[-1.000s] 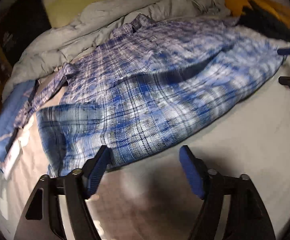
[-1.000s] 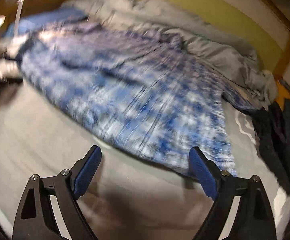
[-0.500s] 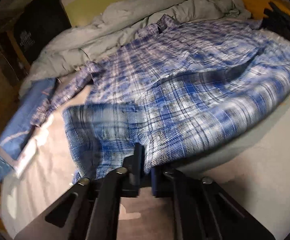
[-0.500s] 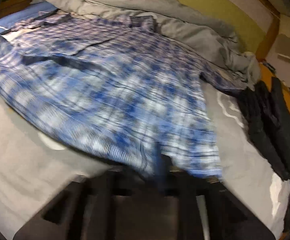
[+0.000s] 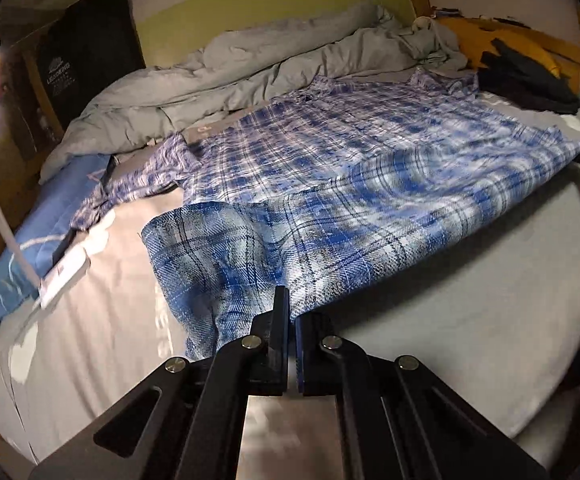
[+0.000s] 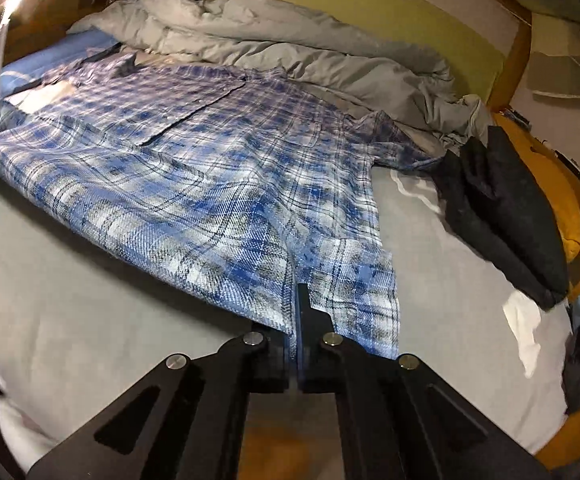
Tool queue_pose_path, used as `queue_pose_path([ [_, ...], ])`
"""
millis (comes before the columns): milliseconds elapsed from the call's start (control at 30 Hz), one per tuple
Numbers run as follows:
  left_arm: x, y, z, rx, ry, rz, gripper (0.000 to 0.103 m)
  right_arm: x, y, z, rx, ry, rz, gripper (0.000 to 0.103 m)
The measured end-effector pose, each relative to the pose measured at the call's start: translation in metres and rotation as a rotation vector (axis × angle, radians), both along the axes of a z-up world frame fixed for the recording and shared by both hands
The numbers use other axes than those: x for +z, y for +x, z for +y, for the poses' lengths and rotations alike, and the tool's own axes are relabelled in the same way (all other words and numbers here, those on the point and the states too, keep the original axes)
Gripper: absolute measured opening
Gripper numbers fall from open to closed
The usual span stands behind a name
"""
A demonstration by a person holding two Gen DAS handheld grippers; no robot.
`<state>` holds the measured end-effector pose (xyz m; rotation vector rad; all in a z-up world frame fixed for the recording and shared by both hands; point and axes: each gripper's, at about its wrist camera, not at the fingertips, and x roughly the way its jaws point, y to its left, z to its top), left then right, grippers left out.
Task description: Fold large clothes
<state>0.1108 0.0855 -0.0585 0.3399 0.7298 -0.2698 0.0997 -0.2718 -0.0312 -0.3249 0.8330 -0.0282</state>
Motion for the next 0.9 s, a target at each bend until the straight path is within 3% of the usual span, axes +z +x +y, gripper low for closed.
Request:
queue_pose_path([
  [167, 0.000, -0.012, 0.000, 0.006, -0.012, 0.037, 0.003, 0.007, -0.013, -0.005, -0.001, 0.033, 0.005, 0.001],
  [367, 0.012, 0.010, -0.001, 0.025, -0.019, 0.016, 0.003, 0.011, 0.001, -0.004, -0.007, 0.070, -0.002, 0.002],
  [467, 0.020, 0.029, -0.008, 0.006, 0.024, 0.020, 0.003, 0.017, 0.014, -0.005, -0.013, 0.075, -0.023, 0.004],
  [600, 0.038, 0.074, -0.009, -0.030, 0.046, 0.042, 0.003, 0.033, 0.044, -0.008, -0.014, 0.098, -0.055, 0.005],
  [700, 0.048, 0.133, 0.001, -0.036, 0.010, 0.109, 0.003, 0.042, 0.079, -0.010, -0.019, 0.109, -0.061, 0.005],
  [900, 0.032, 0.225, 0.012, -0.021, -0.061, 0.245, 0.004, 0.022, 0.152, -0.016, -0.051, 0.130, -0.006, 0.005],
])
